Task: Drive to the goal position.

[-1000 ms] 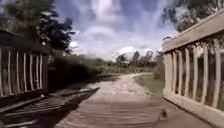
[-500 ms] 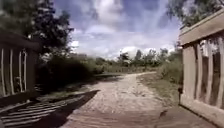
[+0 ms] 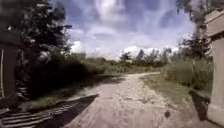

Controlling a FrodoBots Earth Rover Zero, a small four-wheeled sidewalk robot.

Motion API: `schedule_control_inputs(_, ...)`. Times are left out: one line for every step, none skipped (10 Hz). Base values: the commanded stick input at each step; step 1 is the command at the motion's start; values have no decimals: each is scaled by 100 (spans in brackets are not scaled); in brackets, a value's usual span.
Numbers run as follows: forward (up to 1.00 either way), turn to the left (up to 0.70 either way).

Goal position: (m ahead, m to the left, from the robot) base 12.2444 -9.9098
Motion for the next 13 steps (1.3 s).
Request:
schedule_control_inputs(100, -34)
schedule_control_inputs(100, -34)
schedule_control_inputs(100, -34)
schedule_control_inputs(100, -34)
schedule_control_inputs(100, -34)
schedule_control_inputs(100, 0)
schedule_control_inputs(100, 0)
schedule_control_inputs(100, 0)
schedule_control_inputs(100, 0)
schedule_control_inputs(100, 0)
schedule_control_inputs(100, 0)
schedule_control_inputs(100, 0)
schedule_control_inputs(100, 0)
